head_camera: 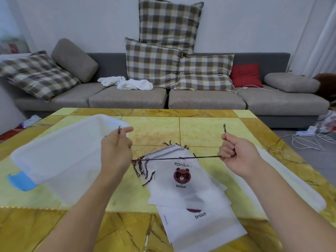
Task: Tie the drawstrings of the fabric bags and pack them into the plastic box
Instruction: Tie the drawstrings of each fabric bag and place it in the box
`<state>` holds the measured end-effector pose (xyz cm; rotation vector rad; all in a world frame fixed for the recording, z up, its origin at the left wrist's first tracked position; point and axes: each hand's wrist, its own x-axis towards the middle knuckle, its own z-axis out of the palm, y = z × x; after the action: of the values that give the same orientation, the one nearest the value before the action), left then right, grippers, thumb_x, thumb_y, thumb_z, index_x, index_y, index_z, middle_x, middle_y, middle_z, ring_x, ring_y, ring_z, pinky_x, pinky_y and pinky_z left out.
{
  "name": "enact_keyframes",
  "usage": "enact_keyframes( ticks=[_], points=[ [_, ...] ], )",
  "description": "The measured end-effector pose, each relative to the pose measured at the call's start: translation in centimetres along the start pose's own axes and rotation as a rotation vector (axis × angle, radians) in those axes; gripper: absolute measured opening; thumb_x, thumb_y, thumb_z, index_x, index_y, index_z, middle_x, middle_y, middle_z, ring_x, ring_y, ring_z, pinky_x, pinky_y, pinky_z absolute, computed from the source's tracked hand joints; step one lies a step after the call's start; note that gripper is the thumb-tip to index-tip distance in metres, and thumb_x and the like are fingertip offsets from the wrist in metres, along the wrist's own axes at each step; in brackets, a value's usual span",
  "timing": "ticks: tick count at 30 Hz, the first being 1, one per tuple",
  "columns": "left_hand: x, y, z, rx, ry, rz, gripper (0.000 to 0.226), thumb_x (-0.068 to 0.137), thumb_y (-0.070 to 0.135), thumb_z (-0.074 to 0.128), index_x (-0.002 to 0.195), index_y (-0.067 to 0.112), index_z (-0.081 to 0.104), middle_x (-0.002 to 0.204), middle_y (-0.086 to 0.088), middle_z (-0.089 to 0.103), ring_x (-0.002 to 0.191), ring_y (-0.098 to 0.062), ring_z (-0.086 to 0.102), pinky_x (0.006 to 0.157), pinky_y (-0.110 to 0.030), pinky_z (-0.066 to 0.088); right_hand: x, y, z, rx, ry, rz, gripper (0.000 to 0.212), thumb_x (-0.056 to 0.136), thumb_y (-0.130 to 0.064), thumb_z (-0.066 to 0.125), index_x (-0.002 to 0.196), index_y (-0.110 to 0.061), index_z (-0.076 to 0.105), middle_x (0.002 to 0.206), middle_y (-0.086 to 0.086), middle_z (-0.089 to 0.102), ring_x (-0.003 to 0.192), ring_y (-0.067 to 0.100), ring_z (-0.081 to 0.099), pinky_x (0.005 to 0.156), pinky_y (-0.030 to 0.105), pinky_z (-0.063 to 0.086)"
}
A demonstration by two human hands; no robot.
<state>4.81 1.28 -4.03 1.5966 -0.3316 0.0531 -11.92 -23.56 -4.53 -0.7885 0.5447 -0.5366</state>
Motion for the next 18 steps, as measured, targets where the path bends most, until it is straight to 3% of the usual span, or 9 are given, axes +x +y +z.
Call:
enact_keyframes(
  ticks=[3, 6, 8, 10, 13, 16, 18],
  points=[
    [-0.8, 0.1, 0.8, 0.418, -0.153, 0.313, 0.029, 0.106, 0.018, 0.039, 0.124, 0.018, 0.063, 0.062, 0.003, 0.049, 0.053, -0.011, 0.045, 0.053, -0.018, 0.037, -0.4, 0.5, 1.0, -0.451, -0.027, -0.178, 0.023, 0.106, -0.017, 0.045, 0.089, -0.008, 0.057, 0.057, -0.005, 0.027, 0.048, 0.01, 0.021, 0.041, 0.021, 0.021],
    [-2.2, -0.8, 1.2, 0.653, -0.391, 0.389, 0.041, 0.099, 0.037, 0.054, 0.139, 0.031, 0.046, 0.081, 0.006, 0.058, 0.073, -0.01, 0.056, 0.068, -0.024, 0.044, -1.2, 1.5, 1.8, -1.009, -0.102, -0.272, 0.016, 0.1, -0.026, 0.059, 0.114, -0.019, 0.063, 0.067, -0.001, 0.043, 0.052, 0.014, 0.036, 0.049, 0.025, 0.031],
    [-2.8, -1.1, 1.4, 0.83, -0.508, 0.443, 0.042, 0.089, 0.061, 0.056, 0.125, 0.044, 0.045, 0.101, 0.014, 0.052, 0.082, -0.01, 0.056, 0.073, -0.032, 0.046, -2.0, 2.7, 2.1, -1.386, -0.214, -0.309, 0.036, 0.09, -0.048, 0.068, 0.122, -0.039, 0.056, 0.084, -0.002, 0.052, 0.068, 0.016, 0.053, 0.062, 0.031, 0.043],
    [-2.9, -0.9, 1.5, 0.99, -0.575, 0.466, 0.046, 0.073, 0.083, 0.052, 0.096, 0.042, 0.052, 0.101, 0.016, 0.044, 0.076, -0.006, 0.053, 0.067, -0.03, 0.047, -2.6, 3.2, 2.3, -1.726, -0.302, -0.318, 0.045, 0.074, -0.073, 0.068, 0.109, -0.047, 0.059, 0.099, -0.012, 0.053, 0.086, 0.008, 0.057, 0.074, 0.031, 0.046],
    [-3.1, -1.0, 1.7, 1.061, -0.712, 0.411, 0.046, 0.072, 0.078, 0.062, 0.072, 0.033, 0.057, 0.098, 0.013, 0.039, 0.073, -0.003, 0.046, 0.059, -0.024, 0.038, -2.8, 3.0, 2.3, -1.841, -0.356, -0.251, 0.042, 0.067, -0.075, 0.072, 0.09, -0.04, 0.068, 0.102, -0.017, 0.054, 0.087, -0.004, 0.052, 0.08, 0.028, 0.046],
    [-3.3, -1.0, 1.8, 1.057, -0.763, 0.37, 0.026, 0.089, 0.055, 0.064, 0.08, 0.031, 0.06, 0.1, 0.007, 0.038, 0.071, -0.006, 0.043, 0.058, -0.024, 0.032, -2.3, 3.0, 2.1, -1.896, -0.355, -0.291, 0.03, 0.074, -0.062, 0.077, 0.082, -0.035, 0.069, 0.095, -0.012, 0.059, 0.086, 0.007, 0.059, 0.079, 0.032, 0.05],
    [-3.2, -1.0, 1.9, 1.023, -0.745, 0.352, 0.025, 0.092, 0.051, 0.062, 0.085, 0.027, 0.062, 0.101, 0.005, 0.039, 0.071, -0.008, 0.047, 0.063, -0.027, 0.041, -2.1, 3.0, 2.0, -1.889, -0.349, -0.302, 0.028, 0.074, -0.06, 0.078, 0.081, -0.035, 0.07, 0.092, -0.011, 0.061, 0.087, 0.009, 0.06, 0.079, 0.033, 0.051]
  ],
)
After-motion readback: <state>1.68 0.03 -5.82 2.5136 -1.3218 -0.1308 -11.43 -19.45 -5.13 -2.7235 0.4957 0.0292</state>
